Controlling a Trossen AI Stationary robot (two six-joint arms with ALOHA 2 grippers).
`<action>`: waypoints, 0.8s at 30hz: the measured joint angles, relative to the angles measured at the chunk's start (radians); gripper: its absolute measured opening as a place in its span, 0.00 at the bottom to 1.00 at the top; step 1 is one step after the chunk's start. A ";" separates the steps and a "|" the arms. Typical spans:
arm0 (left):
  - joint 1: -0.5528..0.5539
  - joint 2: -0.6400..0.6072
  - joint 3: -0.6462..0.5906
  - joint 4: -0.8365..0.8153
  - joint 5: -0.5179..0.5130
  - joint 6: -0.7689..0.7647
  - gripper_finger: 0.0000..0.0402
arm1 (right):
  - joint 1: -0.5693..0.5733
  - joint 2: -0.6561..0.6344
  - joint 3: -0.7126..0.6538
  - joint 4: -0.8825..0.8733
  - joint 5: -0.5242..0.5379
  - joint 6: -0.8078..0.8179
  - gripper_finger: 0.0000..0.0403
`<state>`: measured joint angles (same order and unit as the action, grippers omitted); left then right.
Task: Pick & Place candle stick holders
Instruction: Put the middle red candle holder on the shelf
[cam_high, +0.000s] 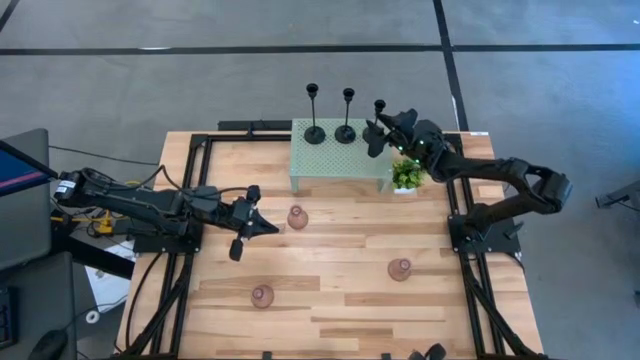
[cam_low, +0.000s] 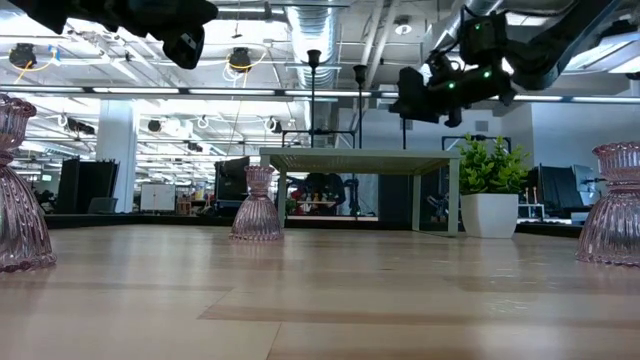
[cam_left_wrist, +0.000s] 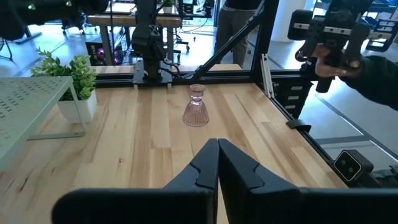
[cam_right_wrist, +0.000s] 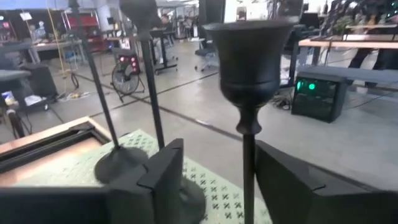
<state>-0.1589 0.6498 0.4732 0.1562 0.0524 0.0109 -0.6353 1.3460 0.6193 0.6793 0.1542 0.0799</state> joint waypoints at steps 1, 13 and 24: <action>0.000 0.000 0.000 0.000 0.000 0.000 0.02 | 0.000 -0.020 0.000 -0.029 0.000 0.000 0.47; 0.000 0.000 0.000 0.000 0.000 0.000 0.02 | 0.062 -0.335 0.000 -0.456 -0.059 0.035 0.61; 0.000 0.000 0.000 -0.007 0.000 -0.022 0.02 | 0.325 -0.510 0.000 -0.644 -0.422 0.202 0.48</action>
<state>-0.1589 0.6498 0.4732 0.1490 0.0525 -0.0109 -0.3101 0.8360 0.6193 0.0355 -0.2674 0.2817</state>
